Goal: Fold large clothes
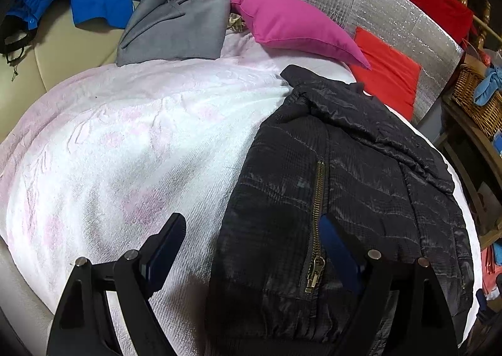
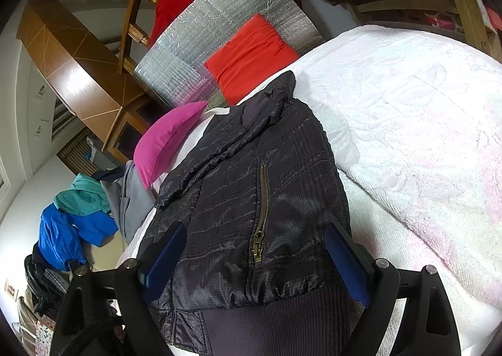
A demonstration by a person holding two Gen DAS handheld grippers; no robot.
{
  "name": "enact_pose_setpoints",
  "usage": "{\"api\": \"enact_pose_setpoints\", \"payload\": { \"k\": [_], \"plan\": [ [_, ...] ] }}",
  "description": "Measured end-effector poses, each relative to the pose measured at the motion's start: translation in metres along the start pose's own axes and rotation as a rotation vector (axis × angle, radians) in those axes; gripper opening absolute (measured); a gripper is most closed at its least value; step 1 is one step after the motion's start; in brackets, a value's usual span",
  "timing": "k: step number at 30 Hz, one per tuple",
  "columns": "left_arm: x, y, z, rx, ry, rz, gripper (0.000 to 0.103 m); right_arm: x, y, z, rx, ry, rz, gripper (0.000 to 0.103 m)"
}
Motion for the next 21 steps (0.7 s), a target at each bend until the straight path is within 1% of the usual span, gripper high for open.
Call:
{"api": "enact_pose_setpoints", "payload": {
  "k": [21],
  "plan": [
    [0.0008, 0.0017, 0.0003, 0.004, 0.005, 0.001, 0.087, -0.0020, -0.0010, 0.0009, -0.003, 0.004, 0.005, 0.092]
  ]
}}
Point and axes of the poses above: each gripper's, at about its wrist camera, not at the fingertips, and y roughly against the way its jaws point, x to its right, z to its underside, the point moved 4 cm from there along -y, roughly the way its jaws point, and after that the axes turned 3 degrees about y, right-handed, at the moved point
